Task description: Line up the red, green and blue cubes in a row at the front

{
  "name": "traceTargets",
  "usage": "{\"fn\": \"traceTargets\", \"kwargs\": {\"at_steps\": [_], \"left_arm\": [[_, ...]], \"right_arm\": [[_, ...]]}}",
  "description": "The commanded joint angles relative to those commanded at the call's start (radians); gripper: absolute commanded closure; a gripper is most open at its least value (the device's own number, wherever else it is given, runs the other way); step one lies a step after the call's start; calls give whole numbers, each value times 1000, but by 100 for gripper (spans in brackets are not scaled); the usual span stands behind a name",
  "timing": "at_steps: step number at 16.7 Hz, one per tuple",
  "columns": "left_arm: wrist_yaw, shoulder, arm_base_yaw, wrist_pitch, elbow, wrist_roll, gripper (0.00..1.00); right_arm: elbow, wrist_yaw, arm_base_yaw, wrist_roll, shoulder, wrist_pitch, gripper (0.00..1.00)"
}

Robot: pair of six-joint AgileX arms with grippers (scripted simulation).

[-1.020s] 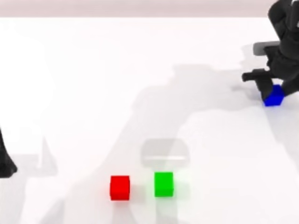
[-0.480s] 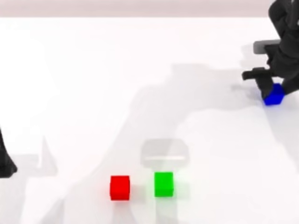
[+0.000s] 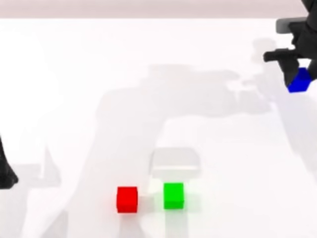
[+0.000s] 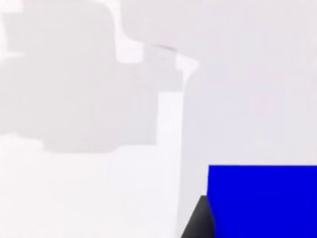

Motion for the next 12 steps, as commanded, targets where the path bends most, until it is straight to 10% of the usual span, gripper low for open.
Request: {"fn": "traceTargets", "kwargs": {"at_steps": [6,12], "left_arm": [[0,0,0,0,0,0,0],[0,0,0,0,0,0,0]], "right_arm": [[-39,0,29,39,-29,14,100],[-350,0,278,325,-254,87,100]]}}
